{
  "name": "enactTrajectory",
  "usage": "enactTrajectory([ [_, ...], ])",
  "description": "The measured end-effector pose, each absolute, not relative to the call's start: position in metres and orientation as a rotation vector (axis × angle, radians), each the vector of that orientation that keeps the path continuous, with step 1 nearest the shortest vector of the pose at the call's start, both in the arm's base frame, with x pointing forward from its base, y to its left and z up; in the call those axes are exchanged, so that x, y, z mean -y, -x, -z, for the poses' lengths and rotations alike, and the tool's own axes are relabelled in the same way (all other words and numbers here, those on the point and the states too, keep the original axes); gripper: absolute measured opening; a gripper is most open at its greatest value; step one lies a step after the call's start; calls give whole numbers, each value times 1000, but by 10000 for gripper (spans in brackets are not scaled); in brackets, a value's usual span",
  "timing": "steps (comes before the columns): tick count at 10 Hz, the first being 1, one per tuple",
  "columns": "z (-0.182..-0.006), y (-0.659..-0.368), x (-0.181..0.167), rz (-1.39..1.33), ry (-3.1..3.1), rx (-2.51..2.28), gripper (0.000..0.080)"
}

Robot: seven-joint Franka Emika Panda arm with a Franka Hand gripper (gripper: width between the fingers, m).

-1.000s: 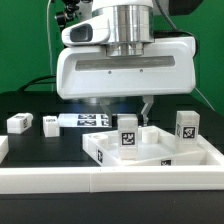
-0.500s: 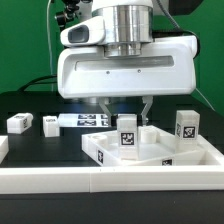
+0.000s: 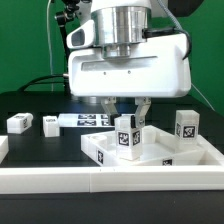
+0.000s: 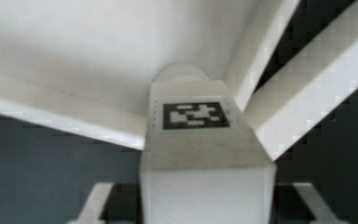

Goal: Assemble square table

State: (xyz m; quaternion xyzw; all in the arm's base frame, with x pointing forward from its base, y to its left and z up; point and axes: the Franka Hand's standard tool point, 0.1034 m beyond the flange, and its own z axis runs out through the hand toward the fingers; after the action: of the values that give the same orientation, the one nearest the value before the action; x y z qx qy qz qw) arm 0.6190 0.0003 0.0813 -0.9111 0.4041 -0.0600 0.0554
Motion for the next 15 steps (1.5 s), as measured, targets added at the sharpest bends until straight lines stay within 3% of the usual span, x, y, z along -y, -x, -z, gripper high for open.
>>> enactTrajectory([
  [7, -81, -614, -7, 16, 2060, -2137, 292],
  [13, -80, -615, -8, -21, 1775, -2362, 292],
  [14, -80, -615, -8, -19, 1798, -2345, 318],
  [15, -80, -615, -8, -15, 1838, -2313, 469],
])
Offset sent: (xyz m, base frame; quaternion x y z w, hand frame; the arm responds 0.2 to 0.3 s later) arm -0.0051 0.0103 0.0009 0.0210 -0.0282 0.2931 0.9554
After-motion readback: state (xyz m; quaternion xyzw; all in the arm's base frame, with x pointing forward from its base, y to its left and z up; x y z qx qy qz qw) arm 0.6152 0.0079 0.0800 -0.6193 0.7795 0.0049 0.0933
